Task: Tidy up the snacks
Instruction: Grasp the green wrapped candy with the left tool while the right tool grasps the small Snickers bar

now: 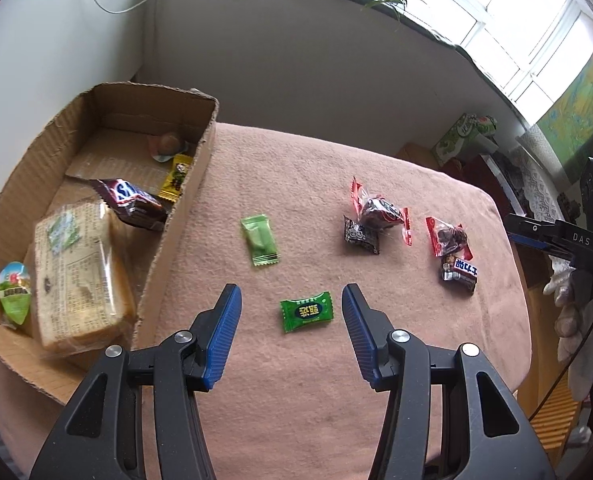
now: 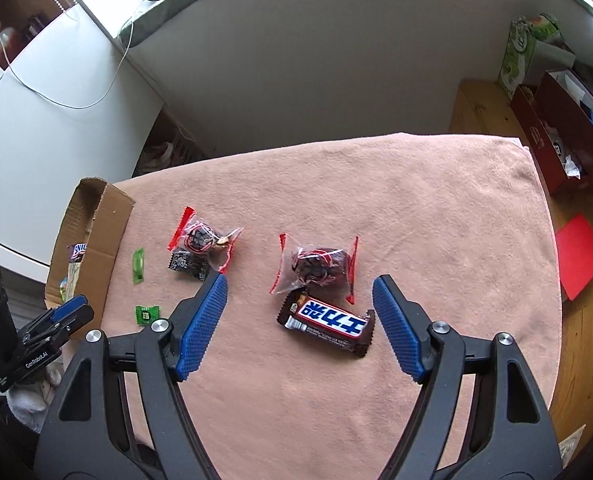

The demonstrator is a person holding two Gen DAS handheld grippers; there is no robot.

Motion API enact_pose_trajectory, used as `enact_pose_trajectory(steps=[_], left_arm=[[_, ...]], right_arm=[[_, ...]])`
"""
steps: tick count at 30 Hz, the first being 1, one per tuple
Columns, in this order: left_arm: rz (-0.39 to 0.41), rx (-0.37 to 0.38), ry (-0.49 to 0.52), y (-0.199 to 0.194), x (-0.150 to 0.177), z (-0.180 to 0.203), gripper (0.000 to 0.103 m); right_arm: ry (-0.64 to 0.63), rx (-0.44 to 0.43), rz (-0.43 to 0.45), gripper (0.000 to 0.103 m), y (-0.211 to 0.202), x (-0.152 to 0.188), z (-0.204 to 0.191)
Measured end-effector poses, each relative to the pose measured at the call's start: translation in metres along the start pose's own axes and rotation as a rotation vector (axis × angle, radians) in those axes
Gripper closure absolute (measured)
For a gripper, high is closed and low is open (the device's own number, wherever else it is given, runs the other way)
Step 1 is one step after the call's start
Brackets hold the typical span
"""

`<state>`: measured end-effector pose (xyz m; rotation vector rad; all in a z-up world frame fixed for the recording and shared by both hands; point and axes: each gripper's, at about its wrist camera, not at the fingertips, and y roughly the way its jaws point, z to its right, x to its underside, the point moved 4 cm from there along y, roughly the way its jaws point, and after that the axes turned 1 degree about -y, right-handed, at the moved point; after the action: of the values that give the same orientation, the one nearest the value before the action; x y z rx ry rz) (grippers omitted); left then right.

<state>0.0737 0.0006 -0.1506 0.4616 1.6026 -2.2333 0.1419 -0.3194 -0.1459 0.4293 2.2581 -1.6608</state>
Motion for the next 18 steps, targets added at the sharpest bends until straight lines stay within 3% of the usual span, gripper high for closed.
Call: enact_pose_trajectory(steps=[6,18], left_arm=[[-0.056,0.036,-0.01,0.024,-0.002,0.003,0.052],[-0.15,0.057,0.016,0.066,-0.006,0.004,0.054]], right_arm=[[0.017,-0.075,-0.082,0.025,0.026,0.014,0.009],[0.011,-0.1,-0.14,0.025,0.061,0.014,0.011]])
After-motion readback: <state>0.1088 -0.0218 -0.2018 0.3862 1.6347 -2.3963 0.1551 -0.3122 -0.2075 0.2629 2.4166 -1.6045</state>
